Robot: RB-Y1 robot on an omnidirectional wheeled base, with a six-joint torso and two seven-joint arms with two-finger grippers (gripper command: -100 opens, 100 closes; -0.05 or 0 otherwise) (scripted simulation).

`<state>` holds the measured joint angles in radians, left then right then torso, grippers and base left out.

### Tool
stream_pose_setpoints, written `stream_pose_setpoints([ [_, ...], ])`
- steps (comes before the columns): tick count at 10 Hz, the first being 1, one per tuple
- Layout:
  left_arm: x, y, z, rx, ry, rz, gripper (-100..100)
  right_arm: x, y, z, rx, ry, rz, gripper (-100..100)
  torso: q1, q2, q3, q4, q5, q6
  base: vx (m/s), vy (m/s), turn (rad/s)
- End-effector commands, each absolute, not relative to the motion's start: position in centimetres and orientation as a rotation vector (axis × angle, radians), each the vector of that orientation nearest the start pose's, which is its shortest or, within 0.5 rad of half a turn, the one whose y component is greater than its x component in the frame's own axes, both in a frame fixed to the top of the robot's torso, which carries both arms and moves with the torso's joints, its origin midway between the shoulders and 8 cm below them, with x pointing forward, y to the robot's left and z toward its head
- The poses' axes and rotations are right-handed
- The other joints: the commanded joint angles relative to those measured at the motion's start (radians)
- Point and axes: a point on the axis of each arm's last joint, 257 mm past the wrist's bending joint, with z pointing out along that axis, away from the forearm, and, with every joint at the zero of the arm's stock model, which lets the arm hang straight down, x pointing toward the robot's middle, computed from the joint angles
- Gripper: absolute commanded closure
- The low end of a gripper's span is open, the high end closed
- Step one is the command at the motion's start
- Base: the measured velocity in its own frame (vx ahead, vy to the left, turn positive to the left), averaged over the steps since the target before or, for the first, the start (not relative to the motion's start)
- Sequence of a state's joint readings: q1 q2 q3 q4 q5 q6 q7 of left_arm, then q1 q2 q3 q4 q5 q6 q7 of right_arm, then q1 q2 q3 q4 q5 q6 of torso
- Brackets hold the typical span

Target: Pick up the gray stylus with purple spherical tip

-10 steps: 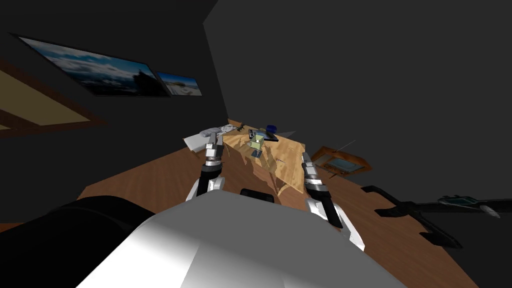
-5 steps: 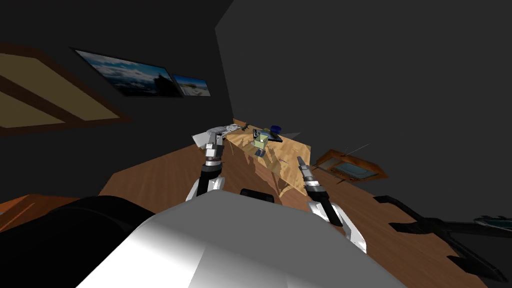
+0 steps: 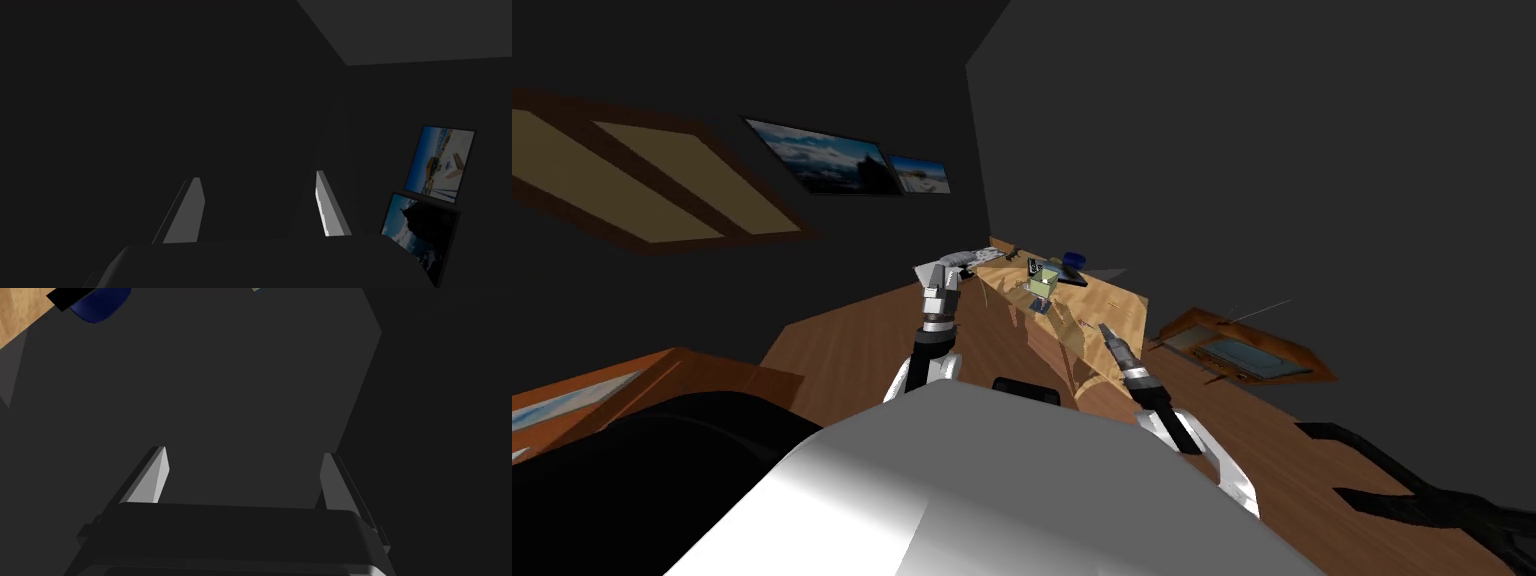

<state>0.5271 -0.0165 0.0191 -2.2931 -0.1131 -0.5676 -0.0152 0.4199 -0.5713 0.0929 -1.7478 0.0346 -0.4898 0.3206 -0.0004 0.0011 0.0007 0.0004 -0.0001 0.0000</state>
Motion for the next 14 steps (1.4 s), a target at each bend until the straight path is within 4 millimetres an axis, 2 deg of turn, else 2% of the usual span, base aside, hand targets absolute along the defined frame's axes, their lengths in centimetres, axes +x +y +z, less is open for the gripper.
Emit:
stream_pose_setpoints([
  [1,32.9,27.2,3.3,-0.543,0.634,-1.203,0,39.9,-30.6,-22.5,0.296,1.505,0.783,-100,0.000,0.000,0.000,0.000,0.000,0.000,-0.015,0.009,0.129],
  [3,32.9,27.2,3.3,-0.543,0.634,-1.203,0,39.2,-31.7,-26.1,0.210,1.620,0.711,-100,0.000,0.000,0.000,0.000,0.000,0.000,-0.020,0.014,0.234],
  [6,32.9,27.2,3.3,-0.543,0.634,-1.203,0,38.5,-33.6,-28.9,0.166,1.706,0.645,-100,0.000,-0.001,-0.001,0.000,0.000,0.000,-0.007,0.010,0.140],
  [7,32.9,27.2,3.3,-0.543,0.634,-1.202,0,38.0,-34.5,-30.5,0.110,1.763,0.603,-100,0.000,-0.001,-0.001,0.000,0.000,0.001,0.004,0.011,0.244],
  [8,32.9,27.2,3.3,-0.543,0.634,-1.203,0,37.8,-34.9,-30.9,0.117,1.772,0.594,-100,0.000,-0.002,-0.001,0.000,0.000,0.000,0.007,0.002,0.115],
  [10,32.9,27.2,3.3,-0.543,0.634,-1.202,0,36.4,-36.8,-34.0,0.013,1.880,0.512,-100,-0.001,-0.002,-0.001,0.000,0.000,0.000,0.016,0.008,0.241],
  [13,32.9,27.2,3.3,-0.543,0.634,-1.202,0,35.2,-39.5,-36.2,-0.041,1.961,0.436,-100,-0.001,-0.004,-0.002,-0.001,0.000,0.000,0.028,-0.001,0.132],
  [14,32.9,27.2,3.3,-0.543,0.634,-1.202,0,34.2,-40.9,-37.5,-0.101,2.015,0.389,-100,-0.001,-0.004,-0.002,-0.001,0.000,0.001,0.039,-0.001,0.185],
])
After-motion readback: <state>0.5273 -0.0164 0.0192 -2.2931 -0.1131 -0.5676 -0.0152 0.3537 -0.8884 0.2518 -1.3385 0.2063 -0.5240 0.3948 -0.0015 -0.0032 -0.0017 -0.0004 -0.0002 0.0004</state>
